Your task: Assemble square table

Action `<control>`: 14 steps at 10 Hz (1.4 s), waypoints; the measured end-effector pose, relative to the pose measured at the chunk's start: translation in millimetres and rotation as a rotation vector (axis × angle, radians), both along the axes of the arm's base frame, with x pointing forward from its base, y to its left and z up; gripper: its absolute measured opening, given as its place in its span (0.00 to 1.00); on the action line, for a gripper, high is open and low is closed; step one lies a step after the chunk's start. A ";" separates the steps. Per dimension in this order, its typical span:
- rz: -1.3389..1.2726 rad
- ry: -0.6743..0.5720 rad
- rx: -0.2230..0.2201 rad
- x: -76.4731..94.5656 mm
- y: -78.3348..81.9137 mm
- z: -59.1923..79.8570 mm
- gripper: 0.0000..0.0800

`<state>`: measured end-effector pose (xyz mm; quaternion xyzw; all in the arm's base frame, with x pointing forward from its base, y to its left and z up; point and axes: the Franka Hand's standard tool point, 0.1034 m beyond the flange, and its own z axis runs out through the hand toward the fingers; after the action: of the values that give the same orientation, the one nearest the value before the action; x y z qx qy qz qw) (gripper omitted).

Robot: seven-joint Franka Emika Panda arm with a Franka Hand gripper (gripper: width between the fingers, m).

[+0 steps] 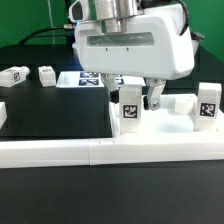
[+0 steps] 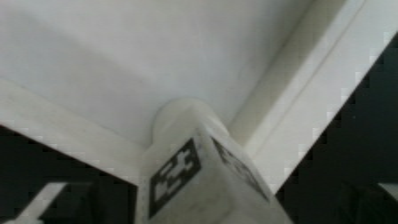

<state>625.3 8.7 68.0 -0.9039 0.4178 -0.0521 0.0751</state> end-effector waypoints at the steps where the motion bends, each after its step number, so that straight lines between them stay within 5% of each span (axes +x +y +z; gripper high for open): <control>1: 0.211 -0.012 -0.060 2.2 0.1 1.9 0.81; 2: 0.388 -0.027 -0.098 5.1 -1.2 4.9 0.81; 4: 0.420 -0.032 -0.104 5.9 -1.3 5.9 0.81; 6: 0.406 -0.030 -0.102 5.7 -1.4 5.4 0.53; 7: 0.344 -0.025 -0.091 5.5 -1.3 5.1 0.53; 8: 0.281 -0.017 -0.086 4.1 -5.5 3.8 0.37; 12: -0.205 0.022 -0.007 2.2 -10.5 2.7 0.37; 14: -0.573 0.077 0.091 -0.5 -5.2 2.3 0.37</control>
Offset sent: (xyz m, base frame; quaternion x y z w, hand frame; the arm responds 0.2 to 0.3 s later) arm 0.0000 0.0000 0.0000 0.0000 0.0000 0.0000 1.0000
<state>624.7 3.5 70.2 -0.7461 0.6605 -0.0180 0.0818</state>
